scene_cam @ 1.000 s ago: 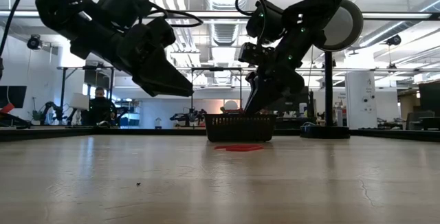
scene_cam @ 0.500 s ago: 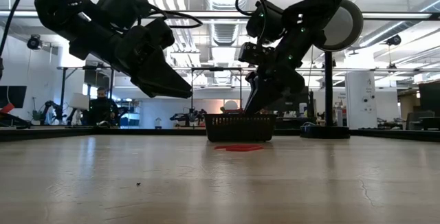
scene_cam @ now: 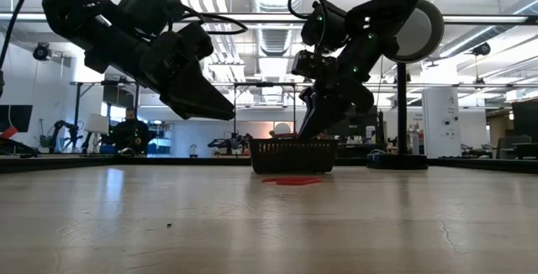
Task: Pick and place rubber bands into bin
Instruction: Adjust the basket
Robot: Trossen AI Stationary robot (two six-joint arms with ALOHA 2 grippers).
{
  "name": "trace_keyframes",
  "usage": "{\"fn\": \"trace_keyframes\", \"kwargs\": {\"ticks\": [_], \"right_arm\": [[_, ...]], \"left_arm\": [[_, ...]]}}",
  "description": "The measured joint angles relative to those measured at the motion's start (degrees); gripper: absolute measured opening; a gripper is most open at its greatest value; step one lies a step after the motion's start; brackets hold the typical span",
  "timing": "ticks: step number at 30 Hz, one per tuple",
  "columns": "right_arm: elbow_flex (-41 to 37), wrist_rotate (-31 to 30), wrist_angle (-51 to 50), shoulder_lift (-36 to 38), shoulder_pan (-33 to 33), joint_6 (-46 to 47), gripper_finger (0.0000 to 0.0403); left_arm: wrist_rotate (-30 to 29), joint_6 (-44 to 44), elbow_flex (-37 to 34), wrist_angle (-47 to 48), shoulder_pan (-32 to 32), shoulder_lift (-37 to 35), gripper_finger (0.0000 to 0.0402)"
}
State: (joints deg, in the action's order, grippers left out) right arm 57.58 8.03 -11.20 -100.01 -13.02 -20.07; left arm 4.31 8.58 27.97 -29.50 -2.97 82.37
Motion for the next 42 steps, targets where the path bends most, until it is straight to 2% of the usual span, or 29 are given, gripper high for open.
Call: {"fn": "trace_keyframes", "kwargs": {"ticks": [15,30,42], "right_arm": [[0.02,-0.28,0.04,0.02,0.00,1.46,0.0090],[0.57,-0.28,0.02,0.20,0.00,1.08,0.0055],[1.94,-0.19,-1.02,0.22,0.02,0.98,0.0052]], "left_arm": [[-0.01,0.00,0.00,0.00,0.00,-0.01,0.0165],[0.00,0.00,-0.04,0.02,0.01,-0.02,0.0165],[-0.02,0.00,-0.15,0.02,0.00,-0.01,0.0165]]}}
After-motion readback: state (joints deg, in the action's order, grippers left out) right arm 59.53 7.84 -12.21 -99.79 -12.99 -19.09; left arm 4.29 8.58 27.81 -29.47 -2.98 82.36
